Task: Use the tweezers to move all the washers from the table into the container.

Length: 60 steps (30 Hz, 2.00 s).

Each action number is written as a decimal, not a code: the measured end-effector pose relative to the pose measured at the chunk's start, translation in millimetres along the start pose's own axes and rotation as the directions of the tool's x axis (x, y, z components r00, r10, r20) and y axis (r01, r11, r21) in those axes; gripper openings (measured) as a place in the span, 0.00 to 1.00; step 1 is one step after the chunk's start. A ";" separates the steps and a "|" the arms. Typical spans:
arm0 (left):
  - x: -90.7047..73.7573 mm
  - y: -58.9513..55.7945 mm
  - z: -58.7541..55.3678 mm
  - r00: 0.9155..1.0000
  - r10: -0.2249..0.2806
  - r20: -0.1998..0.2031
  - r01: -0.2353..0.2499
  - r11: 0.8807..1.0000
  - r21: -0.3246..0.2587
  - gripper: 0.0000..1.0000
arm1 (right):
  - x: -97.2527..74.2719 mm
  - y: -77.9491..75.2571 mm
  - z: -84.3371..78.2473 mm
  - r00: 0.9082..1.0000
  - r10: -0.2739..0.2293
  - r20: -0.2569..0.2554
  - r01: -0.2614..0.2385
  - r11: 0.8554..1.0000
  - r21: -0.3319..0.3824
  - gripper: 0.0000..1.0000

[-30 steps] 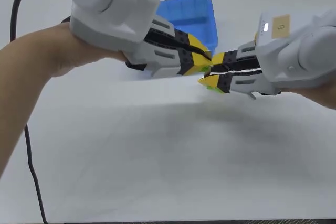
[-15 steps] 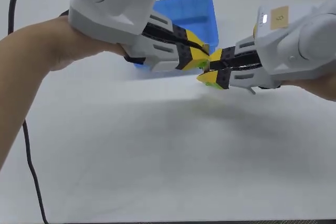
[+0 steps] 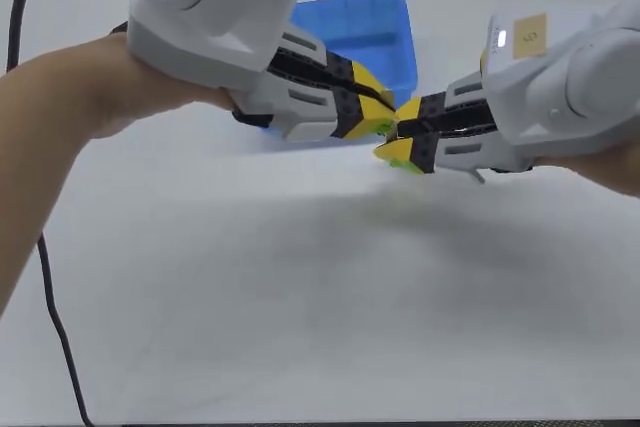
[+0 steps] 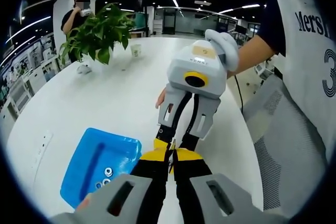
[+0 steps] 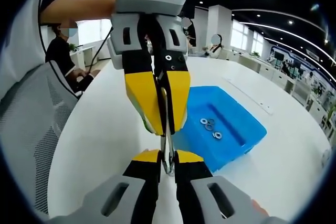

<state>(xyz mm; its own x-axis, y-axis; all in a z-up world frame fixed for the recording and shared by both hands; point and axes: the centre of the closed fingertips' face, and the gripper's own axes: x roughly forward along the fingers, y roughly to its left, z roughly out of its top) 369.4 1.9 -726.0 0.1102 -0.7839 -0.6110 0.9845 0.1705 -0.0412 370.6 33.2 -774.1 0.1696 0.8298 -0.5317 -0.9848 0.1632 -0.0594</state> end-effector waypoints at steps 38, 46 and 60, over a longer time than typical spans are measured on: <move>-78.8 32.8 39.7 0.990 0.120 0.071 -0.129 0.984 0.127 0.07 | 3.3 -34.1 91.6 0.997 -0.043 0.066 0.054 0.982 -0.183 0.11; -74.0 62.4 31.4 0.986 0.150 0.075 -0.159 0.979 0.125 0.07 | 21.3 -61.7 87.3 0.998 -0.044 0.038 0.051 0.977 -0.205 0.11; -51.6 86.0 -14.5 0.987 0.145 0.066 -0.147 0.989 0.028 0.07 | 65.5 -74.6 46.3 0.999 0.015 -0.039 -0.021 0.987 -0.161 0.11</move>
<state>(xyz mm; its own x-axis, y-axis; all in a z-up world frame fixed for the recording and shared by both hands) 446.4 65.7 -709.4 0.2602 -0.7888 -0.5569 0.9611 0.2668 0.0711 456.9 100.1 -765.4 0.1534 0.8105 -0.5653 -0.9813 0.0575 -0.1839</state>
